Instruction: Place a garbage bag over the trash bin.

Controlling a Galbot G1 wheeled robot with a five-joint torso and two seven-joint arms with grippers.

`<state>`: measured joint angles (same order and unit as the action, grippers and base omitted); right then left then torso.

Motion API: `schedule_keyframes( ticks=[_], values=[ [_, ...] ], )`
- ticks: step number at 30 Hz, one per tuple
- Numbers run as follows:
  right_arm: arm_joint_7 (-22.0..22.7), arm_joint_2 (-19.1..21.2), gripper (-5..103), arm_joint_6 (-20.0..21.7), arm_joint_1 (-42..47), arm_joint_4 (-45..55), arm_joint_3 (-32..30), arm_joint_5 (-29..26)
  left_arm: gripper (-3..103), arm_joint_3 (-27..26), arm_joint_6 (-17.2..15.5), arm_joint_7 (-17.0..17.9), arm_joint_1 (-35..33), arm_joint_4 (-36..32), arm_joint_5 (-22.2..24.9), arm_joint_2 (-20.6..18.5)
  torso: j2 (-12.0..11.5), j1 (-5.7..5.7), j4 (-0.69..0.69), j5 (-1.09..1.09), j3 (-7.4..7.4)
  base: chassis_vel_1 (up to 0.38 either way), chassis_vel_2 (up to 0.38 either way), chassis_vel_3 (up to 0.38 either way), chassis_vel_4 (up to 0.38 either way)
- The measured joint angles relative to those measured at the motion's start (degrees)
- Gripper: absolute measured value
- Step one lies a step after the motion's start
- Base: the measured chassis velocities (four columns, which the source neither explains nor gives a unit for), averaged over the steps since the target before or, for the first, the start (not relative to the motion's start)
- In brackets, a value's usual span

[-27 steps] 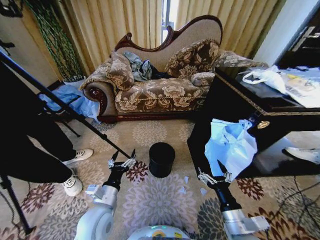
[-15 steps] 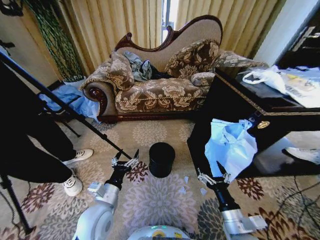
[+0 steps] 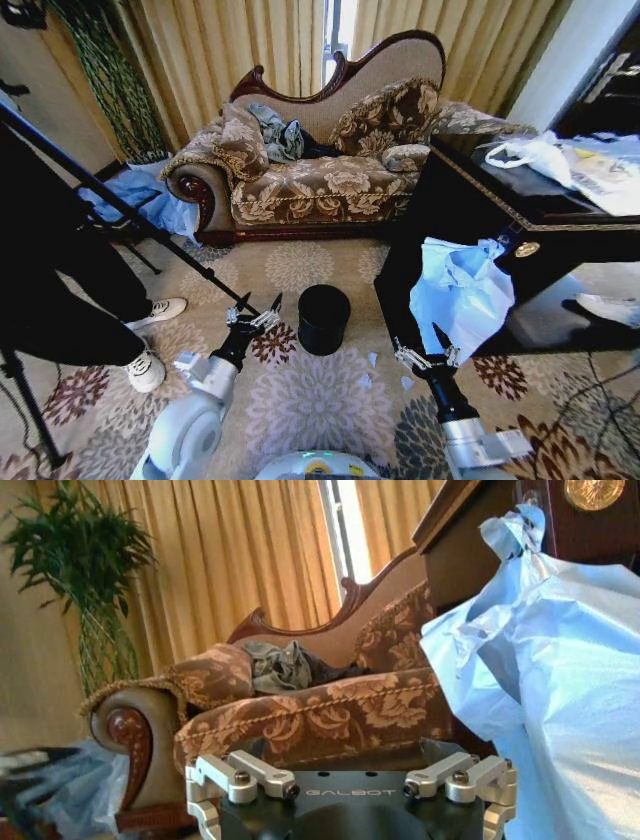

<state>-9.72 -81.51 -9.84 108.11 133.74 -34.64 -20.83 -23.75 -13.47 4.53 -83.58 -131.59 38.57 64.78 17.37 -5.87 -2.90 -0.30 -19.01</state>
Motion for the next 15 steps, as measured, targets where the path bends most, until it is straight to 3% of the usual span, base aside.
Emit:
schedule_keyframes(
  ticks=[3,5,8,9,11,14,15],
  values=[
    [-0.8,-0.1,100,0.1,0.0,0.5,0.1,-0.4,95,3.8,-1.5,1.4,7.7,2.7,5.0,-6.0,0.0,0.0,0.01,0.0,0.0,0.0,0.0,0.0,0.0],
    [-1.0,-0.2,100,0.0,0.0,0.4,0.1,-0.3,95,4.9,-1.9,2.1,9.6,3.1,6.8,-7.3,0.0,0.0,0.01,0.01,0.0,0.0,0.0,0.0,0.0],
    [-2.8,-0.3,100,-1.4,-0.1,-1.2,0.1,0.6,94,11.0,-3.9,5.8,19.5,5.7,15.3,-10.6,0.0,0.0,0.02,0.01,0.0,0.0,0.0,0.0,0.0],
    [-2.8,-0.3,100,-1.4,-0.1,-1.2,0.1,0.6,94,11.0,-3.9,5.8,19.5,5.7,15.3,-10.6,0.0,0.0,0.02,0.01,0.0,0.0,0.0,0.0,0.0],
    [-3.3,-0.3,100,-2.0,-0.3,-1.9,-0.1,0.6,94,14.9,-4.7,7.9,25.2,7.3,19.7,-11.3,0.0,0.0,0.01,0.02,0.0,0.0,0.0,0.0,0.0],
    [-4.6,-0.2,100,-3.0,-1.0,-3.2,-1.4,-0.3,94,22.8,-6.1,12.8,36.2,11.1,28.9,-11.0,0.0,0.0,0.0,0.02,-0.01,0.0,0.0,0.0,0.0],
    [-4.6,-0.2,100,-3.0,-1.0,-3.2,-1.4,-0.3,94,22.8,-6.1,12.8,36.2,11.1,28.9,-11.0,0.0,0.0,0.0,0.02,-0.01,0.0,0.0,0.0,0.0]
  ],
)
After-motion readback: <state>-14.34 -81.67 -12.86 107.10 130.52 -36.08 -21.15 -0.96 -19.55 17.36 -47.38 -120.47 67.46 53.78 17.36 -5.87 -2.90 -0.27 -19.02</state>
